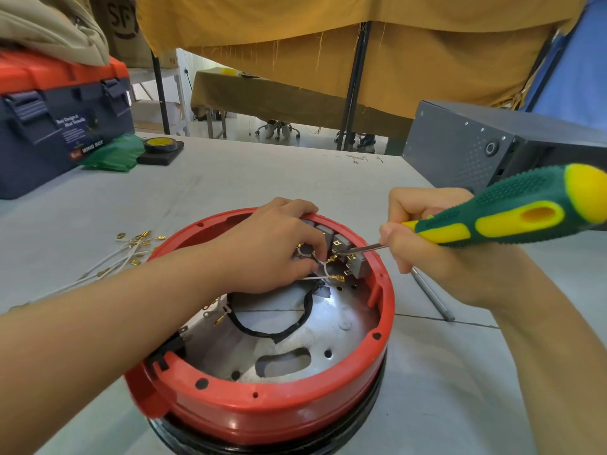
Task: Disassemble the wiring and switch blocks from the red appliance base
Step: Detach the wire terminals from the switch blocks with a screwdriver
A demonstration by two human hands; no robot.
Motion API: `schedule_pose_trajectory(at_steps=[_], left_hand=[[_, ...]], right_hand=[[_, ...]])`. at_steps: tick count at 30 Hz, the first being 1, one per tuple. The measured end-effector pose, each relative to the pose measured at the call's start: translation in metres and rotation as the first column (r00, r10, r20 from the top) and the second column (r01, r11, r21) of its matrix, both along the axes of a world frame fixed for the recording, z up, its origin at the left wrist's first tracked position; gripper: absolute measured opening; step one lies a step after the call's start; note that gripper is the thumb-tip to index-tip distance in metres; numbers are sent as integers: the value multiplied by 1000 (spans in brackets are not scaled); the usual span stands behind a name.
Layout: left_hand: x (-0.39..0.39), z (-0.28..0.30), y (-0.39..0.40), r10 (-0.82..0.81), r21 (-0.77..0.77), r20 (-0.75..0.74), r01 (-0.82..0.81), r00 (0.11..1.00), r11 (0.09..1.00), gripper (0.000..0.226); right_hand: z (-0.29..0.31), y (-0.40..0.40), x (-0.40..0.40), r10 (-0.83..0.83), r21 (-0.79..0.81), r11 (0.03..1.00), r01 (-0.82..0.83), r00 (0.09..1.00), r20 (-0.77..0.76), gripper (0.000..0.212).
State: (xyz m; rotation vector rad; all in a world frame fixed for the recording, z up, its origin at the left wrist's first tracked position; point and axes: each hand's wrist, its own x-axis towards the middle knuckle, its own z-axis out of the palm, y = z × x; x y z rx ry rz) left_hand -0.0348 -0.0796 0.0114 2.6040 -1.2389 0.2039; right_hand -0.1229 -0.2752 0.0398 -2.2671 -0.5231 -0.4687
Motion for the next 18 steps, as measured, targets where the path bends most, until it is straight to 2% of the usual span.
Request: schedule_pose_trajectory(at_steps=[5, 18], left_hand=[[0, 0, 0, -1, 0, -1, 1, 1000, 1000, 17], [2, -2, 0, 3, -7, -4, -3, 1000, 1000, 15]], right_hand=[[0, 2, 5, -75, 77, 994, 76, 997, -20, 27], [-8, -4, 14, -86, 218, 972, 89, 996, -27, 27]])
